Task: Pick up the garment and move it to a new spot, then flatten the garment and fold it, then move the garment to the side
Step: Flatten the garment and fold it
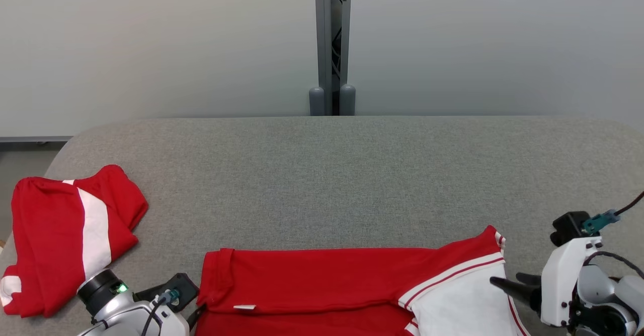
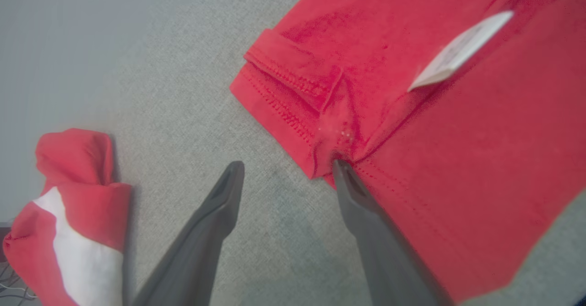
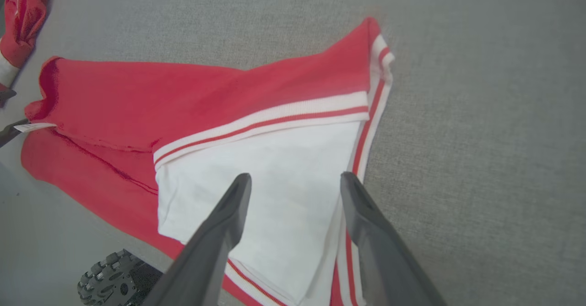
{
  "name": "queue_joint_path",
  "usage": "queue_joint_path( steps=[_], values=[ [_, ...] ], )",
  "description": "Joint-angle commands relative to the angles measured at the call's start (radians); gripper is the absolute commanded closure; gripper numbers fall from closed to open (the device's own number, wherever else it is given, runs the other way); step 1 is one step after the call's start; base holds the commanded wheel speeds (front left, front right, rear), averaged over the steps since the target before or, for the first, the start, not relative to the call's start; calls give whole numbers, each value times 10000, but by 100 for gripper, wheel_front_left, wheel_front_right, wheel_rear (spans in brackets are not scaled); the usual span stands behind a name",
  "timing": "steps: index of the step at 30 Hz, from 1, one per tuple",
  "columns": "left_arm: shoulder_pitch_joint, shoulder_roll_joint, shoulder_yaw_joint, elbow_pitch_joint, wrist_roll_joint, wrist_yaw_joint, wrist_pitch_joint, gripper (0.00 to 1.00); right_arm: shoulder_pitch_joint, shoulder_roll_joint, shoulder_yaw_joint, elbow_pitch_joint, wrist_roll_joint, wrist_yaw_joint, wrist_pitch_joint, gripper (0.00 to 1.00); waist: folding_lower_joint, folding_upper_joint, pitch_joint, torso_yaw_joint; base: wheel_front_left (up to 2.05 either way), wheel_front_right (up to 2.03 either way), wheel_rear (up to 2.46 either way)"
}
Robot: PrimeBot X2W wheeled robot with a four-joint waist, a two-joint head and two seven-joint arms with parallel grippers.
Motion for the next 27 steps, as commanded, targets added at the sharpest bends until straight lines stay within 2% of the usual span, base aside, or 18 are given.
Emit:
queue_joint_path(
  steps=[1, 5, 9, 11, 15, 19, 21, 24, 27],
  values=[
    [-133, 38, 175, 51, -165, 137, -96, 0, 29, -89, -153, -42, -115, -5, -235, 0, 0, 0, -39, 1, 0, 0, 0],
    [-227, -19, 719, 1, -574, 548, -282, 0, -17, -90, -570, -114, -443, -5, -1060, 0, 0, 0, -110, -4, 0, 0, 0],
    [-179, -112, 1763, -479, -1205, 1263, -418, 0, 217, 90, -1148, -149, -1012, -5, -2752, 0, 0, 0, -172, 13, 0, 0, 0],
    [-77, -89, 2630, -1258, -1496, 1716, -430, 0, 291, 129, -1453, 116, -1533, -6, -3860, 0, 0, 0, -172, 29, 0, 0, 0],
    [640, 143, 4357, -3032, -1255, 2655, -425, 0, 593, 545, -1919, 863, -2444, -5, -5546, 0, 0, 0, -165, 65, 0, 0, 0],
    [1697, 37, 6197, -4749, -653, 3298, -427, 0, 941, 1050, -2704, 1338, -3254, -5, -5985, 0, 0, 0, -148, 43, 0, 0, 0],
    [2290, -105, 7127, -5578, -170, 3517, -428, 0, 1137, 1334, -3708, 1196, -3824, -5, -5991, 0, 0, 0, -120, 6, 0, 0, 0],
    [3224, -536, 8369, -6546, 480, 3618, -429, 0, 1907, 1878, -4938, 963, -4753, -5, -5972, 0, 0, 0, -70, 11, 0, 0, 0],
    [4081, -1013, 9450, -7326, 1299, 3455, -429, 0, 2494, 2274, -5820, 774, -5574, -5, -5975, 0, 0, 0, -40, 38, 0, 0, 0]
  ],
)
